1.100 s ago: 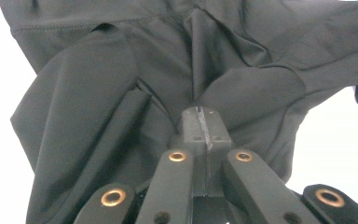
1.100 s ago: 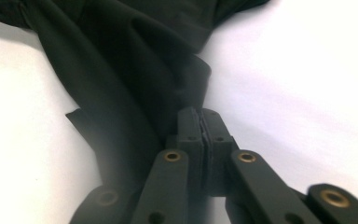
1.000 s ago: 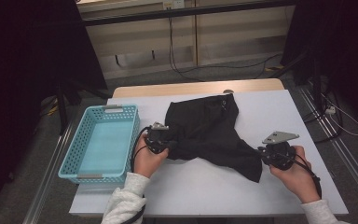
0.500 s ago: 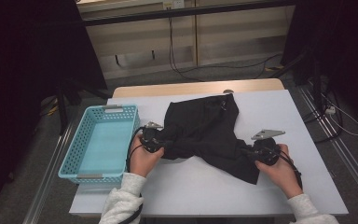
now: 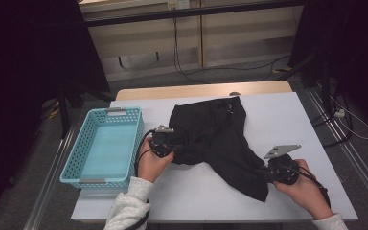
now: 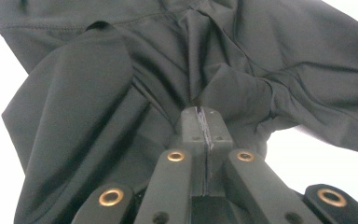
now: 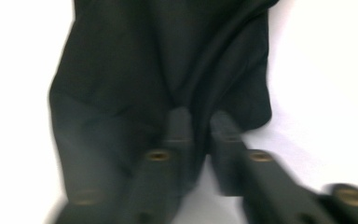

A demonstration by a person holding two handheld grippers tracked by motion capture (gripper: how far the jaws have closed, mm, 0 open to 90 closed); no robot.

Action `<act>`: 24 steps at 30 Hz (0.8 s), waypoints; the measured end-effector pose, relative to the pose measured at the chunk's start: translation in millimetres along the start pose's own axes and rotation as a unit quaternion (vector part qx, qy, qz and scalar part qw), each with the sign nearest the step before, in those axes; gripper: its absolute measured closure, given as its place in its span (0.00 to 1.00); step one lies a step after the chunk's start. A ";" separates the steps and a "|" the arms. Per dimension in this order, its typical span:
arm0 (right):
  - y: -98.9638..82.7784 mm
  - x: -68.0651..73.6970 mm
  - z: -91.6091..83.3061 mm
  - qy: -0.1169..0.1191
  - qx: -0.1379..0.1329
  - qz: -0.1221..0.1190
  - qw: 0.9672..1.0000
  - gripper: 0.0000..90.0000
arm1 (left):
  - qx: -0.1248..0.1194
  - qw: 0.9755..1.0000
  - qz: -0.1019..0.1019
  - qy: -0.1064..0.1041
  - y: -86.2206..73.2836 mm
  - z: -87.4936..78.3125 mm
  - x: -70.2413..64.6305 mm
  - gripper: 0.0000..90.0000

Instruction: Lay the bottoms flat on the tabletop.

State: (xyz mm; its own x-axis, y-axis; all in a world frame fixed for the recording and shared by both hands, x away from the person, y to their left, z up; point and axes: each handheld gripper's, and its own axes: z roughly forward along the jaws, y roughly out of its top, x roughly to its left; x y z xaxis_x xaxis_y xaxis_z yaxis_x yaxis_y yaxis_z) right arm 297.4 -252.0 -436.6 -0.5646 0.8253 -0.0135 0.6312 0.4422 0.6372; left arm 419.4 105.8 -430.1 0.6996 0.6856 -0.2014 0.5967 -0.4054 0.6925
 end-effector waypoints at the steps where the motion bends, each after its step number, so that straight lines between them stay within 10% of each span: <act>1: 0.9 -1.8 -0.8 -0.001 -0.008 0.000 1.000 0.77 | 0.002 1.000 0.000 0.001 0.0 -0.2 0.0 1.00; 11: 14.5 -35.2 34.4 -0.052 -0.064 0.088 0.993 0.65 | 0.012 1.000 0.001 -0.002 -1.7 3.7 0.8 1.00; 14: 16.5 -33.3 48.3 -0.029 -0.047 0.069 0.996 0.68 | 0.012 1.000 0.001 -0.007 -1.6 4.4 0.5 1.00; 18: 15.6 -34.1 44.4 -0.035 -0.043 0.062 0.997 0.97 | 0.010 1.000 -0.004 -0.009 -2.3 3.9 0.6 1.00; 24: -3.4 -52.5 22.0 -0.059 -0.028 0.074 0.995 0.99 | 0.009 1.000 0.003 -0.018 -0.2 3.1 -2.1 1.00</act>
State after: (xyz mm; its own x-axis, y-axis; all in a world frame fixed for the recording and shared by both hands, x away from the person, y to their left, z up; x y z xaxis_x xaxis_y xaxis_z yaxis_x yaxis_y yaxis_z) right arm 336.6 -289.1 -455.0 -0.3988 0.9170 -0.0039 0.6701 0.2943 0.6814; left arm 419.1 102.6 -432.0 0.7162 0.6615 -0.2226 0.5996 -0.4200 0.6812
